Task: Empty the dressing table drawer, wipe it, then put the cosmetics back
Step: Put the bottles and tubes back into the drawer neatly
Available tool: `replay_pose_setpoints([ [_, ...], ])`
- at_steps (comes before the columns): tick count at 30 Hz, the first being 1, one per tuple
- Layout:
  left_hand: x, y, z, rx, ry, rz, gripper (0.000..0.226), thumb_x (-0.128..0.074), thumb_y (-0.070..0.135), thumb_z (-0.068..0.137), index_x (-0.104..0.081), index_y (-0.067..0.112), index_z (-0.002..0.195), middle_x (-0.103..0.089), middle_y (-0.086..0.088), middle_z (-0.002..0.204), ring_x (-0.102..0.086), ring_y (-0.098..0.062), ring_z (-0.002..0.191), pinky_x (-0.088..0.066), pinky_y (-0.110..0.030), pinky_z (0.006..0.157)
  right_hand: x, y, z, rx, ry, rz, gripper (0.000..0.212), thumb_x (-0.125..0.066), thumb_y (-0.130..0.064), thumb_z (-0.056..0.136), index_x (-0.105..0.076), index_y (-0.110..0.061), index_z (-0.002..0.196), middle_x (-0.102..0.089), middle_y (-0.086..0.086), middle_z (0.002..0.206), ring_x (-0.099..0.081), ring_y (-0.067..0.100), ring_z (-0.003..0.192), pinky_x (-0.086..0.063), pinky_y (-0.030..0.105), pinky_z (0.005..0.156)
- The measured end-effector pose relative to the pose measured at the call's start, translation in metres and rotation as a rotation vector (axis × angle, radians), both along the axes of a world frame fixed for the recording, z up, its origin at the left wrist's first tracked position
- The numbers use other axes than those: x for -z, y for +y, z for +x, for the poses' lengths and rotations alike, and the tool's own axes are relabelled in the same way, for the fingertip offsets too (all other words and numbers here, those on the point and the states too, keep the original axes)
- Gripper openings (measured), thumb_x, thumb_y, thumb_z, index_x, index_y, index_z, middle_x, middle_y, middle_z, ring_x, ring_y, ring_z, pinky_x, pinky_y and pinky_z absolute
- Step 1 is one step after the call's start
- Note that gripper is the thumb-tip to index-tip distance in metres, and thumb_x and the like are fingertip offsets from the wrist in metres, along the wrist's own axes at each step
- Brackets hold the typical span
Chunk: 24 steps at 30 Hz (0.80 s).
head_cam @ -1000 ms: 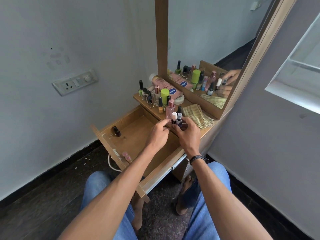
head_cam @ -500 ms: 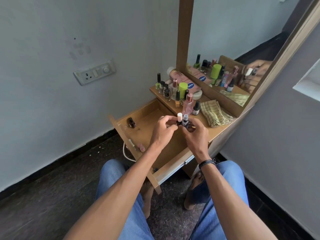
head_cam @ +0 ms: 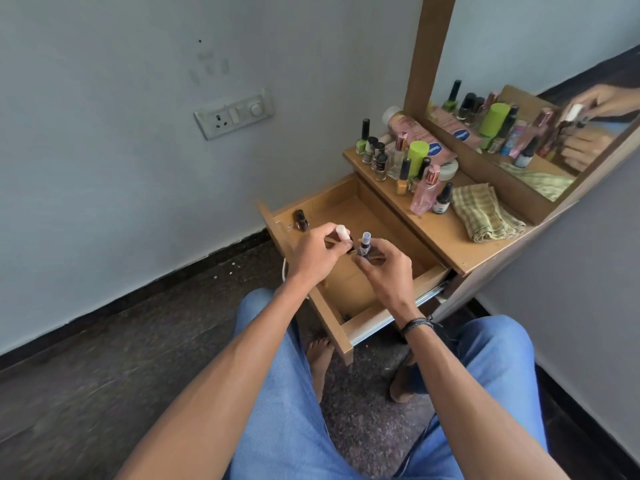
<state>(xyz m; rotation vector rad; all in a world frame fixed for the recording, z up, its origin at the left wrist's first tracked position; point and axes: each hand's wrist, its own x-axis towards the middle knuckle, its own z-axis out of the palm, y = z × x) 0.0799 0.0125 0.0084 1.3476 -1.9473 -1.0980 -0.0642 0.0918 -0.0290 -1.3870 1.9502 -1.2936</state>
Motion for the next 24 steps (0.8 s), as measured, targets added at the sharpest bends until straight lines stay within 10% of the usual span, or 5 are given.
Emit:
replay_pose_setpoints([
  [24,0.027,-0.077,0.021,-0.223,-0.741,-0.437,0.023,-0.077,0.031,0.087,-0.075,0.021,0.107,-0.076,-0.001,0.102,-0.058,-0.020,0.102,-0.037,-0.037,0.085,0.026,0.003,0.013,-0.027,0.306,0.199,0.026,-0.078,-0.025,0.089,-0.071,-0.017,0.113,-0.068,-0.002,0.106,-0.067,0.015,0.090,-0.062,0.034,0.079],
])
